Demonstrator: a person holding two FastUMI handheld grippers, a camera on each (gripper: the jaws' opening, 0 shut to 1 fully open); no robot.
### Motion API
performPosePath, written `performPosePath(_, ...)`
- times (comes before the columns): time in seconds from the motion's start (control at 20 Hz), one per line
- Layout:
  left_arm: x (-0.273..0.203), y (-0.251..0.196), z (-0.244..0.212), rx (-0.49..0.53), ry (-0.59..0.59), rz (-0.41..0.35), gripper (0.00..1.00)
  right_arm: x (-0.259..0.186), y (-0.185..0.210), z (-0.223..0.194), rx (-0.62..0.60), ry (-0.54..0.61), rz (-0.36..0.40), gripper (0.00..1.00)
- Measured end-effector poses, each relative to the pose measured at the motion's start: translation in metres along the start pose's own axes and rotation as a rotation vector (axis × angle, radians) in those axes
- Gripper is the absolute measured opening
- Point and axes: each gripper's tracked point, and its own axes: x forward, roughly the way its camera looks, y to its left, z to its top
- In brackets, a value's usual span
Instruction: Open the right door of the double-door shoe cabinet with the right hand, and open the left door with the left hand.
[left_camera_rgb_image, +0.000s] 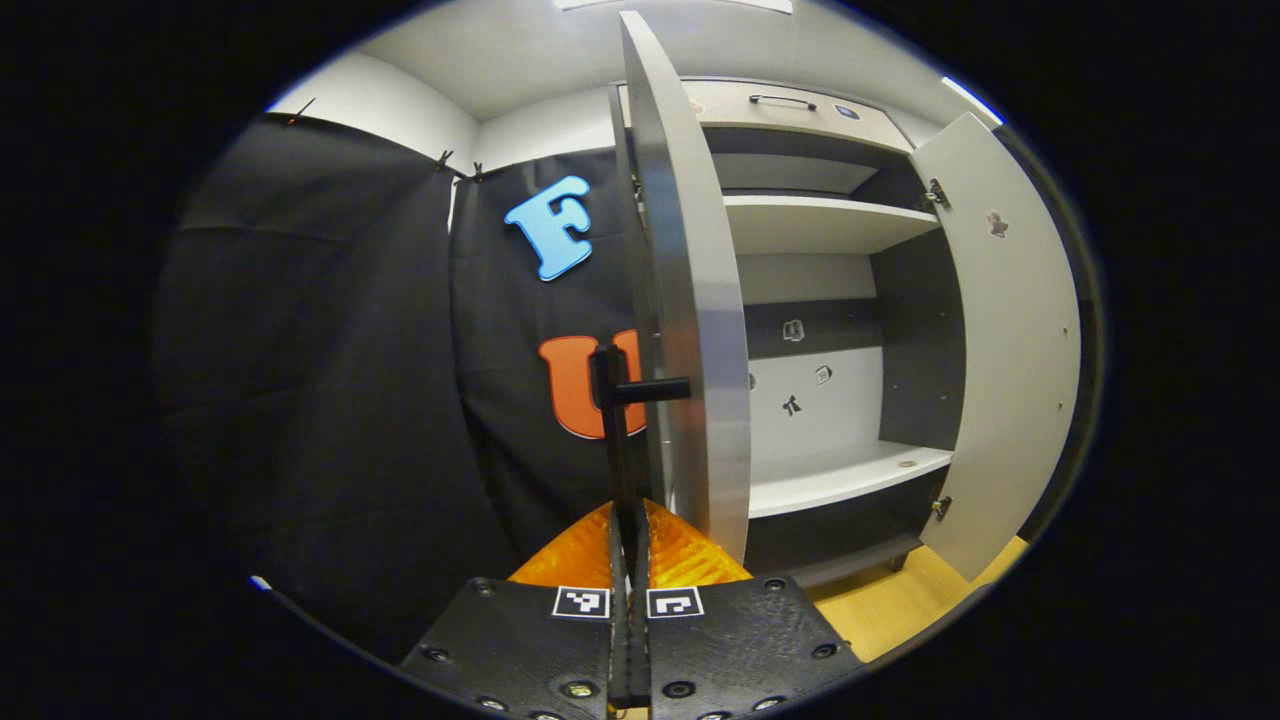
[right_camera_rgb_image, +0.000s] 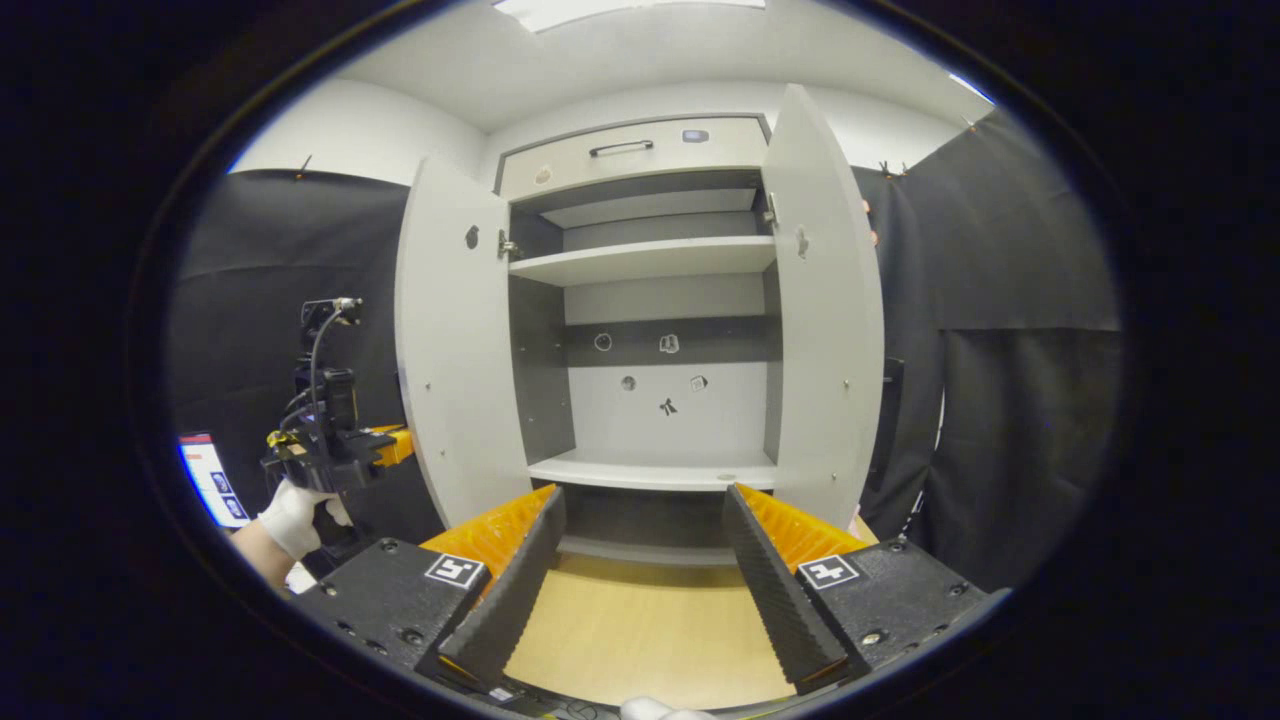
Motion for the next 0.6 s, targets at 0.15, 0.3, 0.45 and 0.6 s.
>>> performPosePath(0.15, 0.002, 0.013, -0.001, -0.065, 0.003, -0.049, 0.00, 0.000, 0.005, -0.001, -0.011, 0.004, 0.009, 0.99)
performPosePath(0.3, 0.001, 0.014, 0.001, -0.013, 0.001, -0.064, 0.00, 0.000, 0.008, -0.003, -0.018, 0.006, 0.012, 0.99)
performPosePath(0.45, 0.001, 0.012, 0.001, -0.004, -0.003, -0.057, 0.00, 0.002, 0.013, -0.004, -0.016, 0.010, 0.018, 0.99)
performPosePath(0.6, 0.000, 0.013, 0.001, -0.009, 0.004, -0.051, 0.00, 0.001, 0.014, -0.003, -0.022, 0.007, 0.019, 0.99)
